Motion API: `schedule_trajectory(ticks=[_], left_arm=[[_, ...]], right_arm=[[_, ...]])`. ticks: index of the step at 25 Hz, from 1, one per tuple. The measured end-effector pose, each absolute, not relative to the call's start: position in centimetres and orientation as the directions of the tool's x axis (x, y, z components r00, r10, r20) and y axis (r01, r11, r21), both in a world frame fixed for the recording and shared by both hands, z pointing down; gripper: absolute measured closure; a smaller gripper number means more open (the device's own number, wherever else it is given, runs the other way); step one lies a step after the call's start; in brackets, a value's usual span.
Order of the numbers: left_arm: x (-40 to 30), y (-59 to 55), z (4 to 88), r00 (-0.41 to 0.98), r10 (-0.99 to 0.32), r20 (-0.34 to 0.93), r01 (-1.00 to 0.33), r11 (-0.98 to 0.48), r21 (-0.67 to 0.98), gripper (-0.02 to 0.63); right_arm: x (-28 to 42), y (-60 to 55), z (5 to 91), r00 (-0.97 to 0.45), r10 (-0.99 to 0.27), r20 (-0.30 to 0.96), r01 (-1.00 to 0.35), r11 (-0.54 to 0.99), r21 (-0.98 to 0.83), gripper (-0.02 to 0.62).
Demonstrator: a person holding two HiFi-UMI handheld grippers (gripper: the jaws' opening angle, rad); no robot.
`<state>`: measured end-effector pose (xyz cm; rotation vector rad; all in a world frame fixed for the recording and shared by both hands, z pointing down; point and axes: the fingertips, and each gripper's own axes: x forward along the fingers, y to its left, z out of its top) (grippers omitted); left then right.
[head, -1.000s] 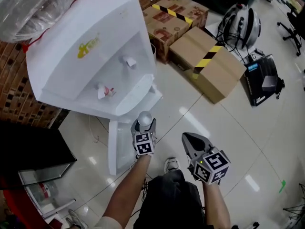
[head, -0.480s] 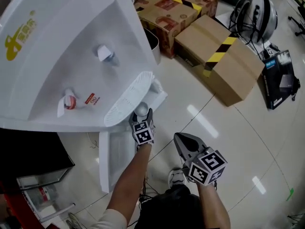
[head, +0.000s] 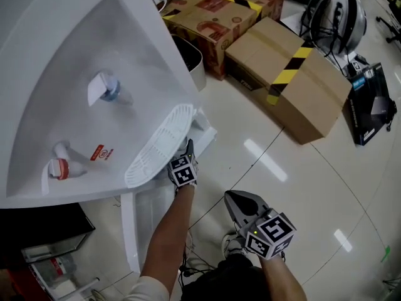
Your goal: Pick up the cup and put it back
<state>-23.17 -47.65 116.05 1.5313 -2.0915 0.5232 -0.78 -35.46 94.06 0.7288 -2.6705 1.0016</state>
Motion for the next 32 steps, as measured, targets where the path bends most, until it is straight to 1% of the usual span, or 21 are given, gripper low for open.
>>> schedule_trajectory(ticks=[3,9,11,13,14,15,19,20,21,23,24,25,27,29,32], left_arm=[[-24.0,-48.1,117.1,-0.262,-0.764,0.590,-0.947,0.320,-0.006,0.270],[-24.5,-47.7,118.3,-0.245,-0.759,0.603,-0.946,0.323,0.023,0.263],[-24.4,-47.3,117.8,-0.240,-0.765,0.597,-0.937,0.343,0.062,0.186],[-24.0,-46.8,117.1,-0.242,-0.771,0.589,-0.934,0.350,0.075,0.184],[-23.6,-46.5,116.7,-0.240,-0.773,0.587,-0.936,0.345,0.071,0.175],[-23.2,-46.2,116.5,-0.237,-0.774,0.587,-0.937,0.342,0.073,0.150],[-20.5,-42.7,114.4,-0.219,-0.760,0.612,-0.930,0.353,0.105,0.150],[-19.5,-41.3,113.3,-0.205,-0.755,0.623,-0.933,0.342,0.107,0.165],[-18.1,-40.1,111.8,-0.181,-0.754,0.631,-0.940,0.322,0.115,0.213],[-15.1,-38.1,107.5,-0.111,-0.762,0.638,-0.957,0.254,0.137,0.330],[-13.7,-37.1,104.8,-0.075,-0.765,0.640,-0.967,0.212,0.141,0.413],[-12.4,-36.1,101.9,-0.044,-0.766,0.642,-0.975,0.173,0.141,0.538],[-10.3,-34.1,96.0,0.005,-0.759,0.651,-0.983,0.115,0.141,0.604],[-9.1,-32.2,90.3,0.042,-0.742,0.670,-0.981,0.096,0.168,0.605],[-7.3,-29.6,82.1,0.105,-0.701,0.705,-0.959,0.117,0.259,0.605]], right_arm=[[0.1,-35.7,94.2,-0.846,-0.396,0.357,-0.533,0.651,-0.540,0.591],[1.1,-35.8,94.9,-0.825,-0.418,0.379,-0.564,0.627,-0.537,0.591],[1.0,-35.6,94.7,-0.826,-0.414,0.383,-0.564,0.630,-0.534,0.591],[1.1,-35.4,94.2,-0.828,-0.408,0.385,-0.560,0.636,-0.531,0.591],[1.2,-35.3,93.9,-0.828,-0.408,0.385,-0.560,0.638,-0.528,0.591],[1.4,-35.3,93.7,-0.826,-0.412,0.386,-0.563,0.639,-0.523,0.591],[1.9,-35.1,92.2,-0.813,-0.429,0.395,-0.583,0.613,-0.533,0.591],[1.9,-34.8,91.3,-0.814,-0.428,0.393,-0.581,0.603,-0.547,0.591],[2.0,-34.5,90.1,-0.815,-0.425,0.395,-0.580,0.595,-0.557,0.591],[2.0,-33.8,87.1,-0.811,-0.414,0.413,-0.584,0.588,-0.560,0.592],[2.0,-33.4,85.5,-0.808,-0.405,0.427,-0.588,0.587,-0.556,0.591],[2.0,-32.9,83.8,-0.805,-0.394,0.443,-0.591,0.587,-0.554,0.591],[2.3,-32.1,80.1,-0.798,-0.376,0.470,-0.599,0.584,-0.548,0.591],[2.6,-31.5,76.2,-0.786,-0.376,0.491,-0.613,0.578,-0.538,0.591],[3.3,-30.8,70.2,-0.766,-0.379,0.520,-0.635,0.575,-0.517,0.591]])
